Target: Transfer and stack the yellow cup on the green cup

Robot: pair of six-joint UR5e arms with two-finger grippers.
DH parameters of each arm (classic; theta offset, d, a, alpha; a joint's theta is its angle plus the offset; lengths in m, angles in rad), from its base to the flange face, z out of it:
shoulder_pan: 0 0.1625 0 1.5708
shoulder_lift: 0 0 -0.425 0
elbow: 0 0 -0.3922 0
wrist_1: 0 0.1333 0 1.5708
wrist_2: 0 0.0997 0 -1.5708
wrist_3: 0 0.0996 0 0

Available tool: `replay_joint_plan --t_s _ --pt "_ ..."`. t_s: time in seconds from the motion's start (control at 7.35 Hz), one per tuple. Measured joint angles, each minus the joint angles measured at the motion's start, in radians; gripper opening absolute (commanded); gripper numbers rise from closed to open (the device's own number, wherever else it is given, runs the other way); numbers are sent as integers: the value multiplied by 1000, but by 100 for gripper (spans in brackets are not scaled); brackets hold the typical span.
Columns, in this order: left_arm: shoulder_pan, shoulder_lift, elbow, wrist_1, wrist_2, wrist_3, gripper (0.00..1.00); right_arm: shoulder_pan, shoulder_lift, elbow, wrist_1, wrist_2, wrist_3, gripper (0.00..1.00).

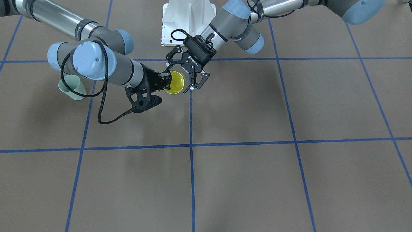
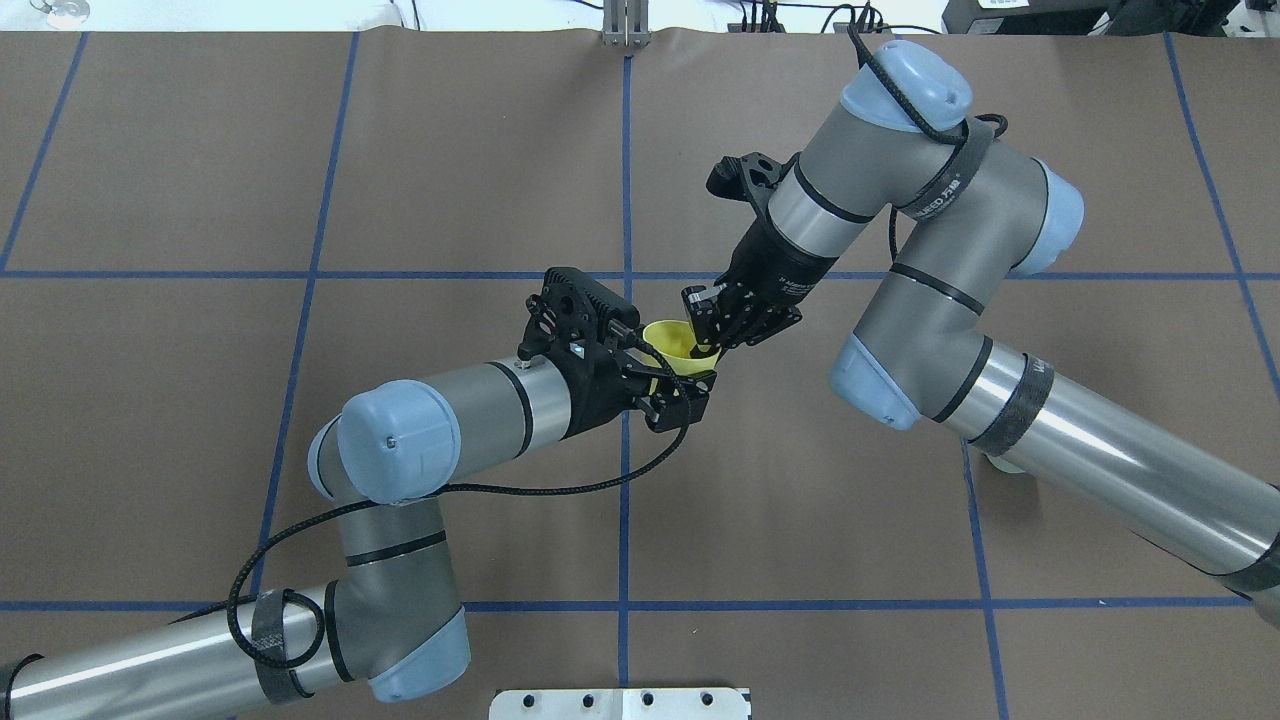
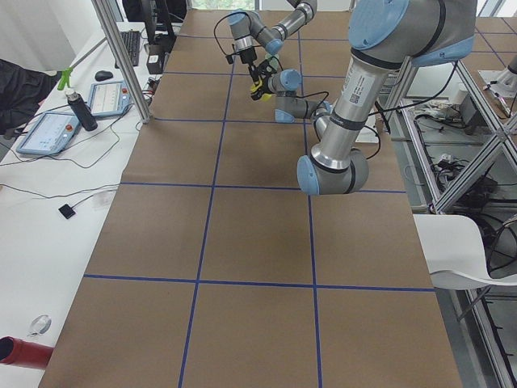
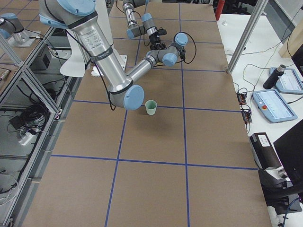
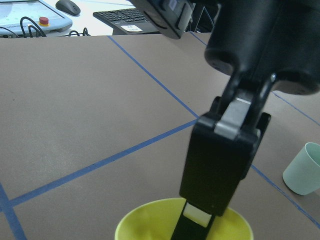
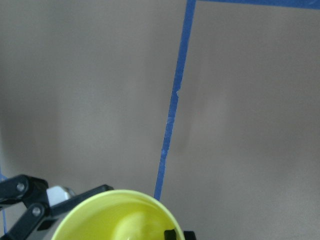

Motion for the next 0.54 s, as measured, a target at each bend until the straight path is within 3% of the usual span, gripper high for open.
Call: replay_joint_plan --t_s 0.54 --pt "-5 4 -3 -6 0 -4 100 12 -11 -1 0 -35 -2 0"
